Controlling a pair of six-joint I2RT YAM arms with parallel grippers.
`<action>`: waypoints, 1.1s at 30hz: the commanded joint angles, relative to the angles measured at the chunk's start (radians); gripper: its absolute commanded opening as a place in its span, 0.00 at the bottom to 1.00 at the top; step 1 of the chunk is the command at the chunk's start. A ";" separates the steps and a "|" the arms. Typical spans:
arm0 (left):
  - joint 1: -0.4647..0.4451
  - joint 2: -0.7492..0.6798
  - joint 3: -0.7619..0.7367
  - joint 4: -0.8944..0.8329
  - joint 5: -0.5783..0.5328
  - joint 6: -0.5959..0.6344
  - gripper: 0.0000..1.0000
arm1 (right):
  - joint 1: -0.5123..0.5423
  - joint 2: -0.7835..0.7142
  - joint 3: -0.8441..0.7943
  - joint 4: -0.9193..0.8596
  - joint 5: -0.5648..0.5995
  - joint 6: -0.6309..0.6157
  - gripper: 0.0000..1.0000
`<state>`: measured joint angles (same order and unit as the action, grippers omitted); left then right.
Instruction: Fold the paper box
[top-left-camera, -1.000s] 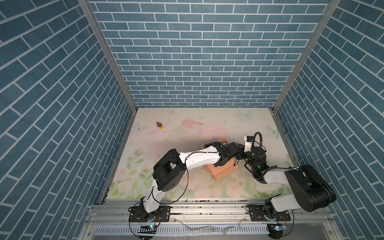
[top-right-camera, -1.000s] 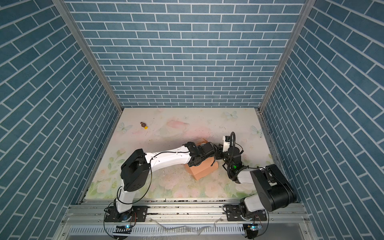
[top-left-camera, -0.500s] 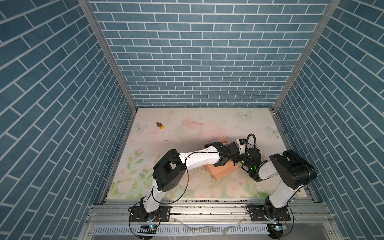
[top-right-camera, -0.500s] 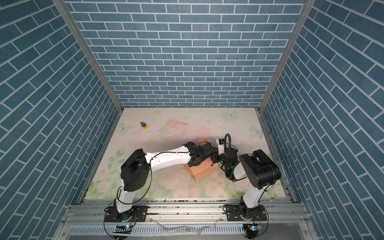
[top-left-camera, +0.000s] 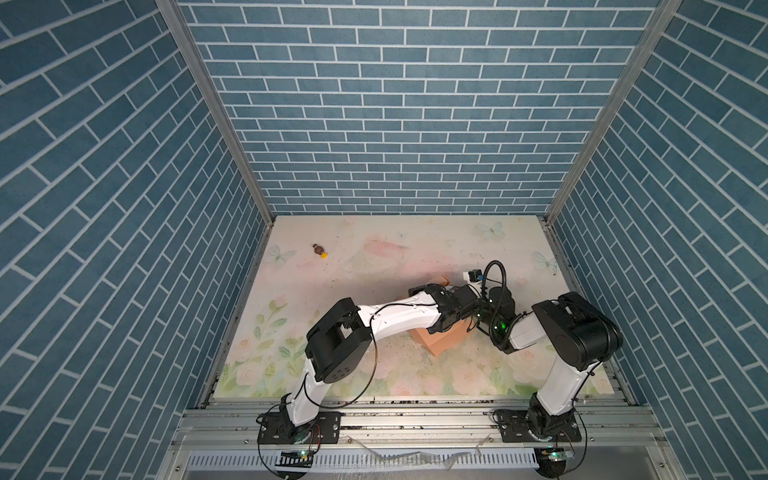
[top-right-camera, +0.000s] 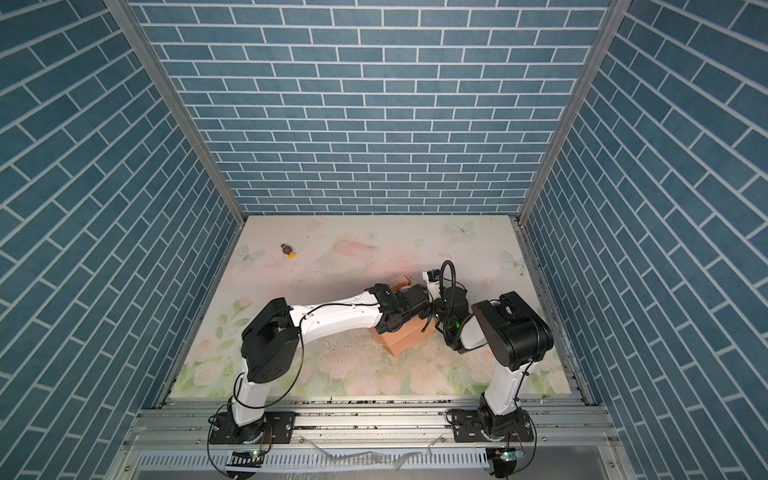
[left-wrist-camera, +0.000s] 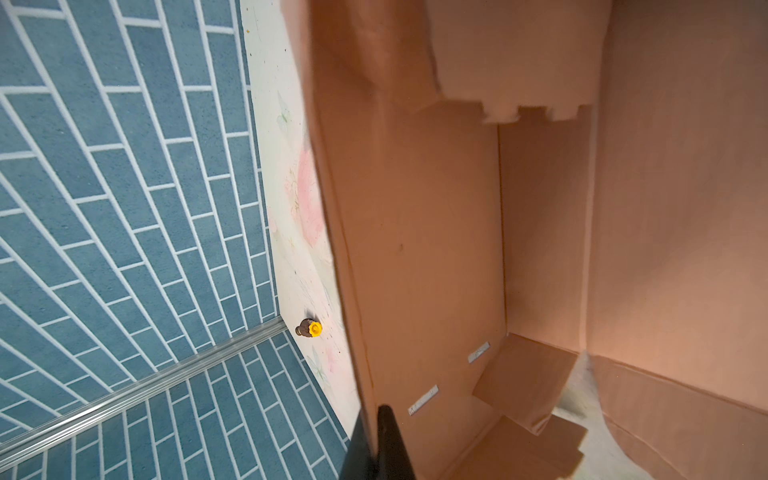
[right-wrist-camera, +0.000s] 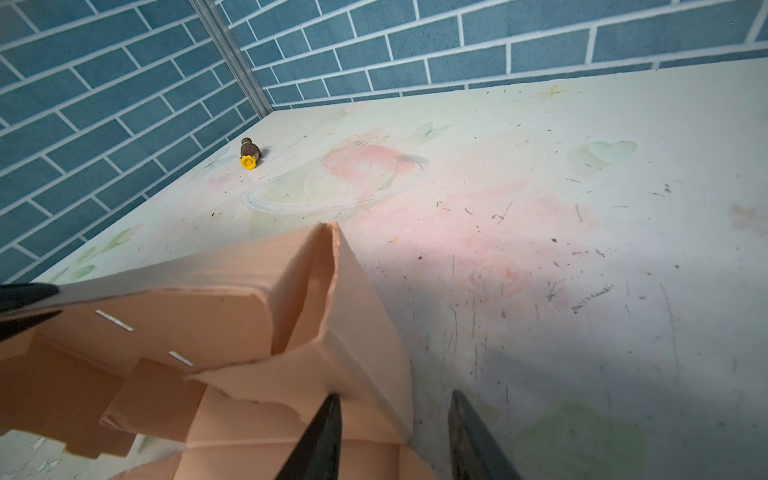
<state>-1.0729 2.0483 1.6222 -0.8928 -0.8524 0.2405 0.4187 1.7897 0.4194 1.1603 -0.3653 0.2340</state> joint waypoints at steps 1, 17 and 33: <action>-0.009 -0.033 -0.007 -0.014 0.015 0.004 0.06 | 0.019 -0.009 0.024 0.003 -0.015 -0.052 0.43; -0.010 -0.030 -0.011 -0.011 0.018 0.005 0.06 | 0.045 -0.037 -0.036 0.080 0.019 -0.060 0.52; -0.009 -0.033 -0.023 -0.006 0.033 0.016 0.06 | 0.043 -0.047 -0.121 0.220 0.052 -0.083 0.53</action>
<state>-1.0733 2.0399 1.6089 -0.8845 -0.8364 0.2478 0.4583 1.7802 0.3054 1.3411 -0.3363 0.1886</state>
